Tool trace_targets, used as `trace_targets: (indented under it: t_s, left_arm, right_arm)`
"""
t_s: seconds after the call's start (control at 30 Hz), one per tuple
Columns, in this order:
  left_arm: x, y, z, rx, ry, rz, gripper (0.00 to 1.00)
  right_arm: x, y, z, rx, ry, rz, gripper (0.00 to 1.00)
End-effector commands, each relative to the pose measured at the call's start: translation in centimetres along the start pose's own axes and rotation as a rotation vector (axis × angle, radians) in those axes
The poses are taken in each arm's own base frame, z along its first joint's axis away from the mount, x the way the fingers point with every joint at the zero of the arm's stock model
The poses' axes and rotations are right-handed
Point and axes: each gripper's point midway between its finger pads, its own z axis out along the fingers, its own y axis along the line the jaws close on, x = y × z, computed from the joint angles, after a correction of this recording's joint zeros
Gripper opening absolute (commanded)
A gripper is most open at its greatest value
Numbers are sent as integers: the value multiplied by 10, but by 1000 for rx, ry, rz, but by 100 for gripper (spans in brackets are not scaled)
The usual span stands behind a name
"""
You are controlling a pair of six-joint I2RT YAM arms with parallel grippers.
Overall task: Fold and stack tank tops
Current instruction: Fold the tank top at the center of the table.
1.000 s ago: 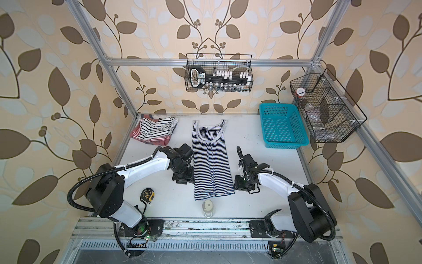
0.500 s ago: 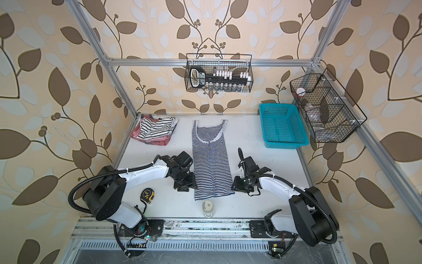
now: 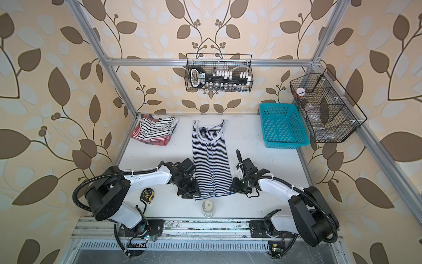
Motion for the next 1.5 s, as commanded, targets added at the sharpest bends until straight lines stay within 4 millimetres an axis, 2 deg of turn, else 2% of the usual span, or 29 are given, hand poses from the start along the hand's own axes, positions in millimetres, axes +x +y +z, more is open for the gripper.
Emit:
trace_targets:
  t_s: [0.0, 0.07, 0.17, 0.23, 0.3, 0.5, 0.6, 0.77, 1.0, 1.17, 1.3, 1.47]
  left_arm:
    - [8, 15, 10, -46, 27, -27, 35]
    - [8, 20, 11, -69, 24, -34, 28]
    - [6, 23, 10, -88, 12, -40, 16]
    - [3, 22, 8, -91, -4, -37, 11]
    - [-1, 19, 3, -94, -32, -23, 1]
    - [-11, 23, -10, -145, -105, -15, 0]
    - [-16, 22, -16, -150, -133, -22, 0]
    - [-24, 7, -37, -115, -194, -14, 0]
    - [-47, -13, -75, -84, -291, -3, 0]
    - [-64, -19, -90, -61, -308, -5, 0]
    - [-84, -24, -103, -30, -324, -16, 0]
    - [-114, -29, -119, -12, -345, -16, 0]
  right_arm:
    - [14, -8, 7, 19, 36, 23, 33]
    - [15, -9, 7, 22, 36, 25, 30]
    - [16, -8, 7, 24, 34, 25, 20]
    - [17, -5, 7, 19, 32, 22, 14]
    - [19, -1, 7, 13, 32, 17, 9]
    - [21, 13, 5, -11, 17, 9, 0]
    - [20, 16, 3, -18, 10, 8, 0]
    - [13, 24, -8, -29, -22, 0, 0]
    - [-13, 40, -28, -27, -75, -40, 0]
    - [-37, 54, -39, -65, -100, -51, 0]
    - [-64, 64, -51, -87, -131, -61, 0]
    - [-94, 71, -54, -112, -138, -63, 0]
